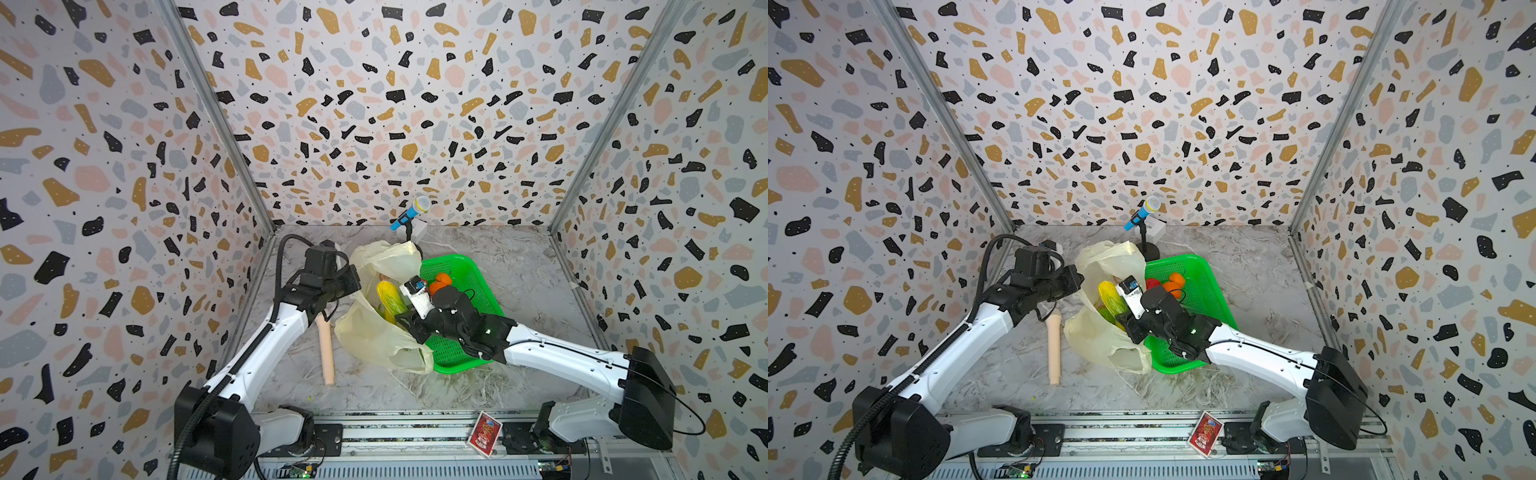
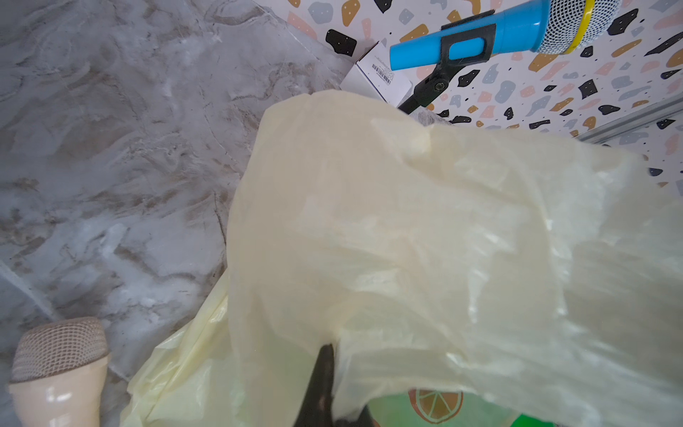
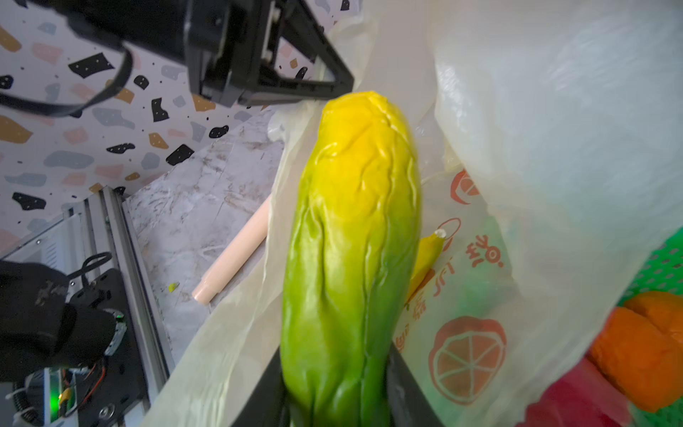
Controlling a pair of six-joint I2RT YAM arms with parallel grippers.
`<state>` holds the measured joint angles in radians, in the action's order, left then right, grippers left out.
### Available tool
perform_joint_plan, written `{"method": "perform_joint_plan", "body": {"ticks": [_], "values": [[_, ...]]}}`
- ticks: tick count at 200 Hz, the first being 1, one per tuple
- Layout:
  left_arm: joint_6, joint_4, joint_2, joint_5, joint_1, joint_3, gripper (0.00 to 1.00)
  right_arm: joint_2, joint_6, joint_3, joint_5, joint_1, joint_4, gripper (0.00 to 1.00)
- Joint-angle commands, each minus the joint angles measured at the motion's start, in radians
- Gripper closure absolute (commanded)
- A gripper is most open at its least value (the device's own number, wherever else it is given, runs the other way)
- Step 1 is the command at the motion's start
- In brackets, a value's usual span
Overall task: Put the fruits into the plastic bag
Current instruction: 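Lift the green-yellow papaya and lower it into the bag with the right gripper, then release the papaya and withdraw the right gripper over the basket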
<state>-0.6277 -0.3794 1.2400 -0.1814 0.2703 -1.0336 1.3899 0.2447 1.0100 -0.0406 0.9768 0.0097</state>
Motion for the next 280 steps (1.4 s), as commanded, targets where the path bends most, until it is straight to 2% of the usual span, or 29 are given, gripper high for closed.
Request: {"method": "perform_joint_plan", "body": {"ticks": [1,50,123,142,158,183,204,252,280], "values": [[0.01,0.024,-0.032,-0.001,-0.003,0.015,1.0,0.038,0.01,0.068,-0.038,-0.024,0.002,0.83],[0.022,0.024,-0.043,0.011,-0.002,0.013,1.0,0.194,0.046,0.201,-0.069,-0.035,-0.081,0.81],[0.018,0.019,-0.044,0.009,-0.002,0.007,1.0,0.458,0.139,0.372,-0.159,-0.07,-0.092,0.79],[0.016,0.015,-0.043,0.016,-0.003,0.003,1.0,0.499,0.132,0.403,-0.153,-0.074,-0.097,0.73],[0.017,0.01,-0.037,0.02,-0.002,-0.001,1.0,0.508,0.132,0.408,-0.153,-0.078,-0.097,0.59],[0.016,0.005,-0.031,0.025,-0.003,-0.008,1.0,0.471,0.119,0.371,-0.147,-0.079,-0.086,0.39],[0.016,0.006,-0.027,0.031,-0.002,-0.012,1.0,0.412,0.105,0.317,-0.146,-0.084,-0.052,0.3],[0.013,-0.001,-0.022,0.039,-0.002,-0.016,1.0,0.18,0.088,0.11,-0.17,-0.103,0.062,0.28],[0.01,0.003,-0.022,0.045,-0.003,-0.012,1.0,0.014,0.096,-0.02,-0.137,-0.126,0.096,0.29]]}}
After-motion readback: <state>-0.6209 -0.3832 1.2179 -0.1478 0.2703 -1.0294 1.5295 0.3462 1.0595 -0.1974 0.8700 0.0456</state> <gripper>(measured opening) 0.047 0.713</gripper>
